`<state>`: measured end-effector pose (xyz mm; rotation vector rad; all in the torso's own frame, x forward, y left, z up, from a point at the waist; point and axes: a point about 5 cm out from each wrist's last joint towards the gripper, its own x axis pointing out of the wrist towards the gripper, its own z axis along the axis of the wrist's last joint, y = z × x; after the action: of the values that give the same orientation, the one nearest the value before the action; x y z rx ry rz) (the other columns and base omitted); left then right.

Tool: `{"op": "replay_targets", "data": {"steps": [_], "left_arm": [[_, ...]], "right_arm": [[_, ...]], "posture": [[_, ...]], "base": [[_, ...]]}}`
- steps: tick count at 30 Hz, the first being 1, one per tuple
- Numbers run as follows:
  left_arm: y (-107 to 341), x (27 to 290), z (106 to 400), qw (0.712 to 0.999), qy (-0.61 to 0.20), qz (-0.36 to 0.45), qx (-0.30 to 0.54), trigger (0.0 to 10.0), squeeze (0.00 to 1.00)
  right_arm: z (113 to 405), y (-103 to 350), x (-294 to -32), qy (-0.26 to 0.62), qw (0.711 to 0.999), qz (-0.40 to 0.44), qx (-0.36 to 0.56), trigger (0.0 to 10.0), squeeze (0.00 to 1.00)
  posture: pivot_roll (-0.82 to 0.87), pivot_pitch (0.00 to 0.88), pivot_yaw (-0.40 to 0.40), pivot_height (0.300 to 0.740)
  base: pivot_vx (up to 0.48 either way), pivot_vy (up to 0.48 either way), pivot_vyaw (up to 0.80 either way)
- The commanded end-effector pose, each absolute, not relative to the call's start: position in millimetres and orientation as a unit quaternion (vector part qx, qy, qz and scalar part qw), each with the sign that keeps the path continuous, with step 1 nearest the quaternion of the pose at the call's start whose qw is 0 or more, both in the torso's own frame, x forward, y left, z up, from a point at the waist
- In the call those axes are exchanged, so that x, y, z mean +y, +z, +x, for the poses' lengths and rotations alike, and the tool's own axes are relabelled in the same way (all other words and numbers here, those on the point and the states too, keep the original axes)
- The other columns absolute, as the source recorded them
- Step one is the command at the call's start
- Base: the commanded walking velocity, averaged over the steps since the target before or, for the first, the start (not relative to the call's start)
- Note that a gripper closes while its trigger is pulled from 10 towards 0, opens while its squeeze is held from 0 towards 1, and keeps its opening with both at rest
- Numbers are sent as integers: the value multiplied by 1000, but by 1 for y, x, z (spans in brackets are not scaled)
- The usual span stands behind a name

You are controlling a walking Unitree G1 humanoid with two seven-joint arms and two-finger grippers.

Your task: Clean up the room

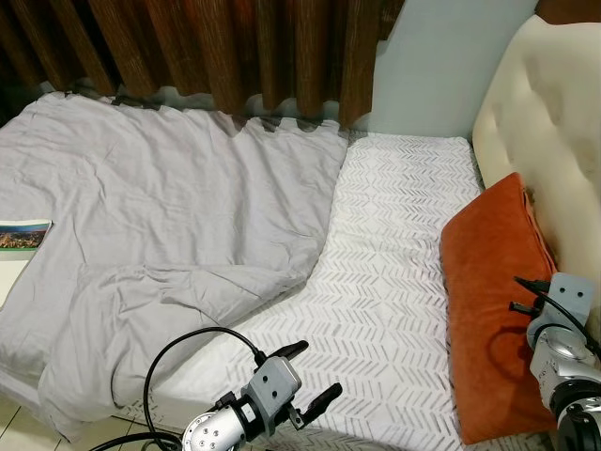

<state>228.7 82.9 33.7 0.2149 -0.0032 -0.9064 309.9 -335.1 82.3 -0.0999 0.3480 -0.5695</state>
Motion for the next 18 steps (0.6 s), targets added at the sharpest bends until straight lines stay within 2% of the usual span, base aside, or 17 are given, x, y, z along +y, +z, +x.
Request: {"op": "replay_targets", "data": {"steps": [1,7,11,12,18], "left_arm": [[31,84,225,895,-436,99,7,10000,0],[31,84,227,895,-434,102,7,10000,0],[32,85,230,896,-432,107,5,10000,0],[32,85,232,896,-430,109,4,10000,0],[32,84,234,896,-429,112,3,10000,0]], "right_arm": [[304,104,-362,-316,933,-100,139,10000,1000],[303,105,-364,-318,931,-116,140,10000,1000],[302,115,-370,-341,918,-164,118,10000,1000],[303,124,-372,-351,909,-201,100,10000,1000],[304,137,-377,-359,898,-242,71,10000,1000]], "posture": [[95,186,-3,740],[96,176,-8,740],[92,170,-12,740],[89,165,-14,740],[80,150,-19,740]], "base": [[0,0,0],[0,0,0],[0,0,0],[0,0,0],[0,0,0]]}}
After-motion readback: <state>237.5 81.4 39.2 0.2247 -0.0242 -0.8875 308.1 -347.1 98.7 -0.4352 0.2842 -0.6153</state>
